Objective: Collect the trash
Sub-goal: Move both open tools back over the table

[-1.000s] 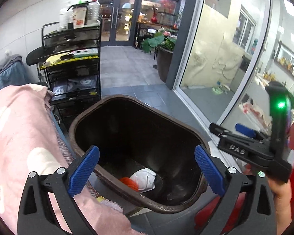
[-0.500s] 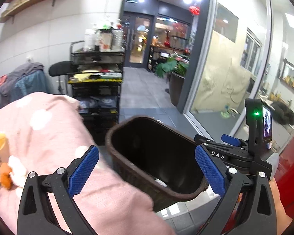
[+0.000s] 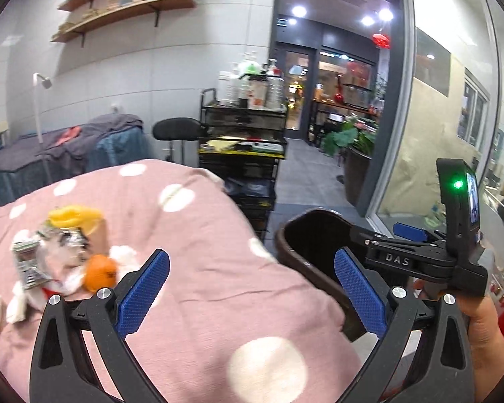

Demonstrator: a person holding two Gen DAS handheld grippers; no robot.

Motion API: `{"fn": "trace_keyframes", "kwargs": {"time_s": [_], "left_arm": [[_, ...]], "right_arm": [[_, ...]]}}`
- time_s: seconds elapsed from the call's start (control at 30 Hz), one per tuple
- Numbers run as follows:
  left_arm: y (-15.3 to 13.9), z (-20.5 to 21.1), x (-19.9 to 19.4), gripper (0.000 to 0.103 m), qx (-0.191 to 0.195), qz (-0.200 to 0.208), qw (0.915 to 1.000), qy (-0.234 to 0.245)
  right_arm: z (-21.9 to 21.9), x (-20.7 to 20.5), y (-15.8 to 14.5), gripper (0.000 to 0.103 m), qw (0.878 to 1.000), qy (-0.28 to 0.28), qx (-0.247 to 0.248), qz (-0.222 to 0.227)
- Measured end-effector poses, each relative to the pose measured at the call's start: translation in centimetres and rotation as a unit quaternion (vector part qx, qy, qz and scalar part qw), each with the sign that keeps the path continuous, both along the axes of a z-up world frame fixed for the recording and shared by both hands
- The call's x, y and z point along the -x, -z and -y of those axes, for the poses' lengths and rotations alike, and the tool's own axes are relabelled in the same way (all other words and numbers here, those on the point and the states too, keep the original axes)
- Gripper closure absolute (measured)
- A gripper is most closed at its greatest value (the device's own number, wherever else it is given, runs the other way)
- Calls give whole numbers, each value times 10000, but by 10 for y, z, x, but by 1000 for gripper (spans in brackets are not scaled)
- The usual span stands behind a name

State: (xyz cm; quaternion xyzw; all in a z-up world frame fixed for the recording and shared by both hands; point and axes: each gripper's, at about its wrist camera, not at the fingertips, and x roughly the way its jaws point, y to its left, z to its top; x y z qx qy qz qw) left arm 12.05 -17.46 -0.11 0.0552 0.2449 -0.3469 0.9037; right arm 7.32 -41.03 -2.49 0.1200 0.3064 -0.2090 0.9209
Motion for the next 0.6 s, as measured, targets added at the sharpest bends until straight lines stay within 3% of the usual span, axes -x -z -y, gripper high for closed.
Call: {"fn": "trace_keyframes", "kwargs": {"time_s": [0.2, 0.6], "left_arm": [[0, -52, 0, 6, -89, 246, 9964, -802], [23, -177, -10, 6, -237, -322, 9730, -2273]], "right_arm": [[-53, -23, -9, 12, 9974, -691, 127, 147], [-155, -68, -14, 11, 9801, -1980, 11, 128]]}}
